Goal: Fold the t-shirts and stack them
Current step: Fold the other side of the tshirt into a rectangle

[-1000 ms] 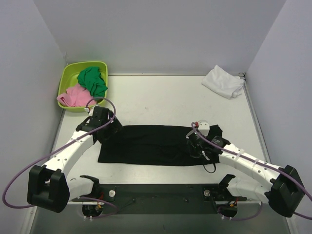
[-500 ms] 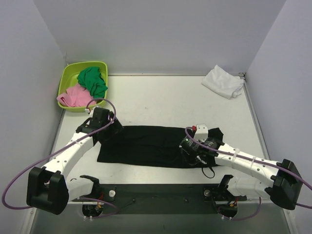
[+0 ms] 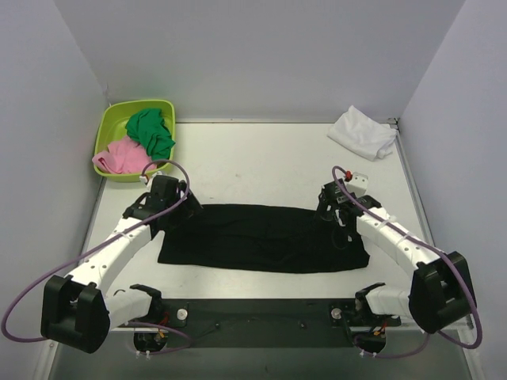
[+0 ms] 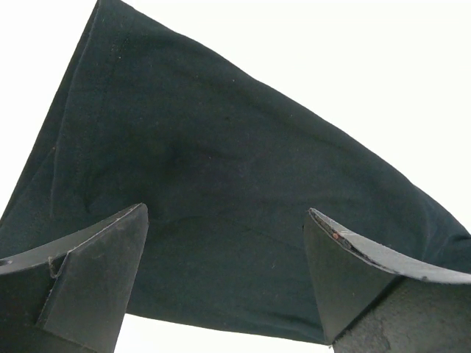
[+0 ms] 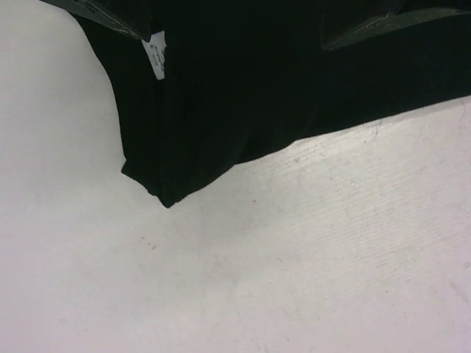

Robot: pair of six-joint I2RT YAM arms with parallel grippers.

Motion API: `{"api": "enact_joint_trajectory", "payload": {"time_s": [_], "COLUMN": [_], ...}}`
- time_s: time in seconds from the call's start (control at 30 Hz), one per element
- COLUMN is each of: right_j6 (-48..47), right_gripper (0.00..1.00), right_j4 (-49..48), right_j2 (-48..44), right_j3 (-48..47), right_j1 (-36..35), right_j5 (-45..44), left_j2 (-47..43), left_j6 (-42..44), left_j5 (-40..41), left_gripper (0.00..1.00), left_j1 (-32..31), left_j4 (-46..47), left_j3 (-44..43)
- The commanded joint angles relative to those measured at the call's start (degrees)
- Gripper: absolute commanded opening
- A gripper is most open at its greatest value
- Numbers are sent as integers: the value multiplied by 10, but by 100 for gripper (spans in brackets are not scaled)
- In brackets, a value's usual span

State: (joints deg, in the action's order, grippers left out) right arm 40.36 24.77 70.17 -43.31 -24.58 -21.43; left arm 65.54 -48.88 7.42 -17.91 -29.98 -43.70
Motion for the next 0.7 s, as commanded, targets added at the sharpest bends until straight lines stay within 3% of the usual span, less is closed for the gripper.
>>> {"api": "enact_joint_trajectory", "payload": {"time_s": [0.0,0.37,0.67], "right_j6": [-28,-33,-26], "right_gripper": [100,100,100], "right_j4": [-74,-217,-220], "right_j2": [37,91,95], "right_j3": [-25,-6,2], "right_j1": [40,112,132], "right_j5": [48,145,191], "left_j2": [-1,104,169], "left_j6": [10,35,9], "left_j5": [1,-41,-103], "left_gripper": [96,97,97], "left_j1": [-2,1,-11], "left_j4": [44,229,316], "left_j3": [8,9,-3]}}
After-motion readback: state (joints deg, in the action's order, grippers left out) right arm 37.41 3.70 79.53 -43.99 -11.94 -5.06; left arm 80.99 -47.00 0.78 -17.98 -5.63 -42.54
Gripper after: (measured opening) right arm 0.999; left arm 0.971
